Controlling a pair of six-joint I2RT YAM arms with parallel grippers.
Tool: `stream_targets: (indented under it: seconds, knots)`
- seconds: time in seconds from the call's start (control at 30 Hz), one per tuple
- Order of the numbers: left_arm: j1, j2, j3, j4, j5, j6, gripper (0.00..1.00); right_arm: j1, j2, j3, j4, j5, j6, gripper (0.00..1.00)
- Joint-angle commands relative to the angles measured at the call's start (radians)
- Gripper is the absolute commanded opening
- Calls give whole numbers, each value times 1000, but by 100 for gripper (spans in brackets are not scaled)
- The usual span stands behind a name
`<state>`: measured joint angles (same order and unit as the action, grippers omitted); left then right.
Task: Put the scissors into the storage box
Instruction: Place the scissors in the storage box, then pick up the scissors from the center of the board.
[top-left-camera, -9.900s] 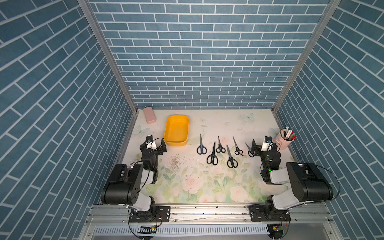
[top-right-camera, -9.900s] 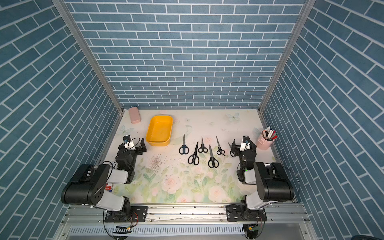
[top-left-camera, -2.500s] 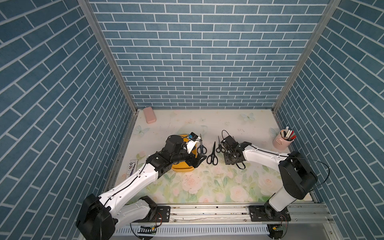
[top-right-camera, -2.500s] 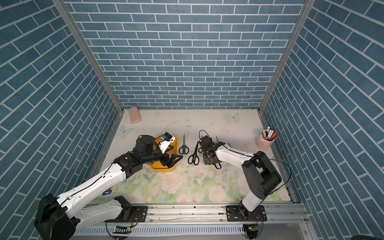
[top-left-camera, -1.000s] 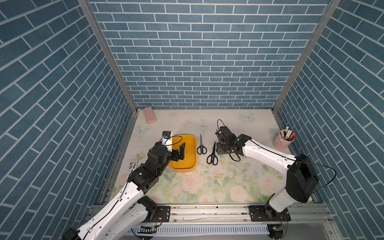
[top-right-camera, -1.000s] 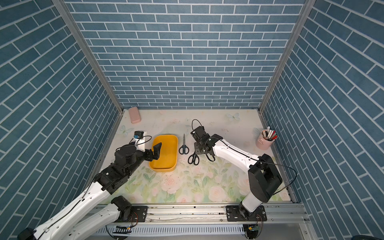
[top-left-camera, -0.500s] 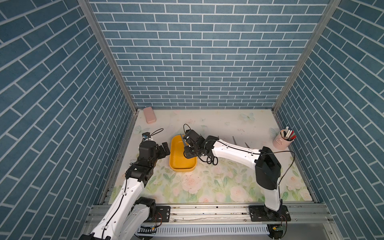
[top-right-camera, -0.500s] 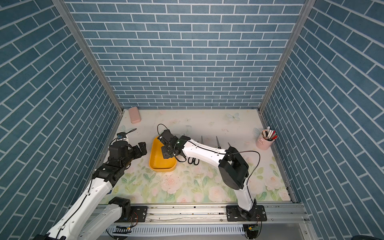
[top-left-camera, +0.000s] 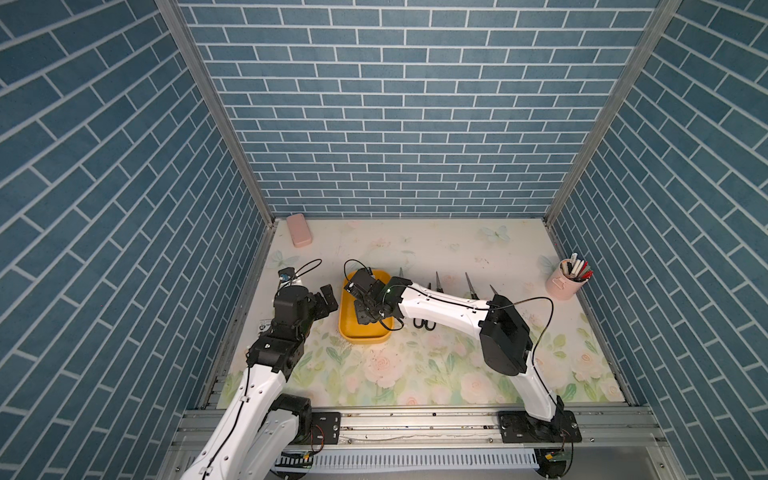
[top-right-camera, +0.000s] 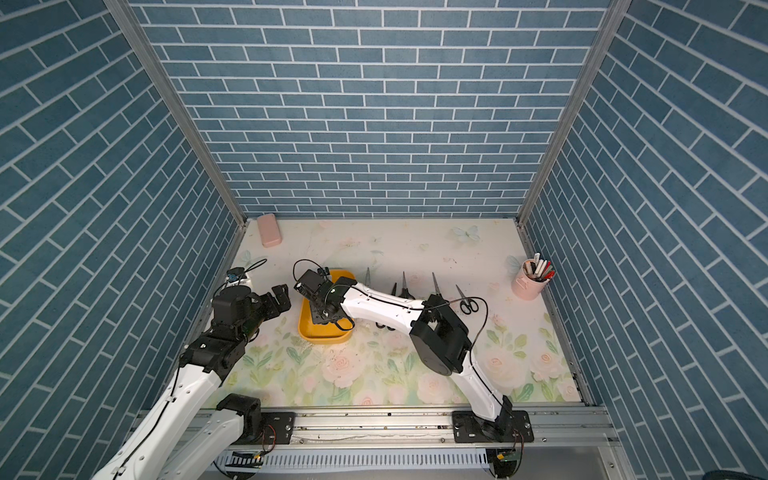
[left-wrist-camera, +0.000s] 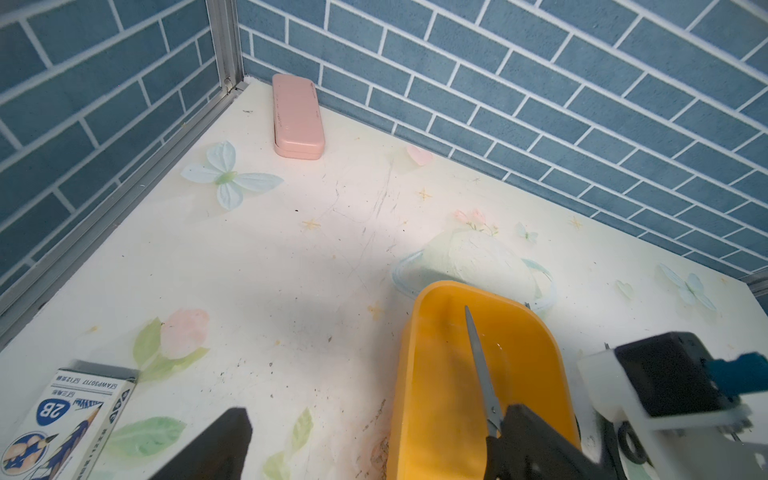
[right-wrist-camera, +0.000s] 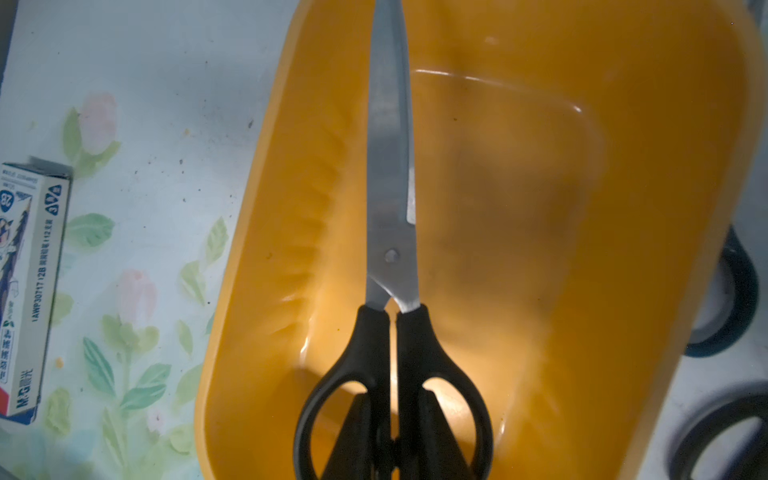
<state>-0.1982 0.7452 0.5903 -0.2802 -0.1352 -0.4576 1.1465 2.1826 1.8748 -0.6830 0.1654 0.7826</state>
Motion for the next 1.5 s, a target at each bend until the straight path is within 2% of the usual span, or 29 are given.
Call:
stream_targets:
  seconds: [0.0, 0.33, 0.47, 0.53, 0.6, 0.7, 0.83, 0.97, 1.03, 1.13, 1.2, 1.3, 1.4, 1.47]
  knots:
    - [6, -2, -11, -9, -11, 0, 100, 7, 41, 31, -44, 48, 56, 0]
    - [6, 0, -11, -8, -14, 11, 100, 9, 110, 73, -45, -2, 31, 0]
    - [6, 3, -13, -8, -14, 11, 100, 8, 148, 132, -64, -30, -6, 23]
    - [6, 13, -6, -15, -16, 13, 100, 11, 148, 171, -97, -24, -28, 47]
    - [6, 16, 1, -19, -17, 16, 100, 12, 111, 172, -96, 5, -47, 63]
    - [6, 14, 2, -12, -9, 24, 100, 10, 50, 181, -93, 15, -83, 75]
    - [6, 23, 27, -20, -16, 35, 100, 4, -87, 159, -93, 53, -98, 75]
    - [6, 16, 65, -15, 43, 68, 100, -26, -265, -4, -66, 153, -108, 74]
    - [5, 6, 72, 22, 160, 103, 100, -72, -369, -145, -19, 142, -104, 73]
    - [-10, 7, 78, 121, 485, 185, 100, -185, -524, -397, 75, 66, -76, 68]
    - [-53, 23, 99, 140, 573, 211, 100, -250, -591, -520, 108, 38, -82, 68]
    - [-151, 85, 164, 84, 550, 257, 100, -315, -622, -611, 101, 28, -146, 67]
    - [-231, 149, 215, 34, 481, 278, 96, -344, -581, -612, 38, 20, -167, 63]
    - [-262, 168, 219, 52, 492, 280, 93, -344, -552, -612, 33, 2, -167, 61]
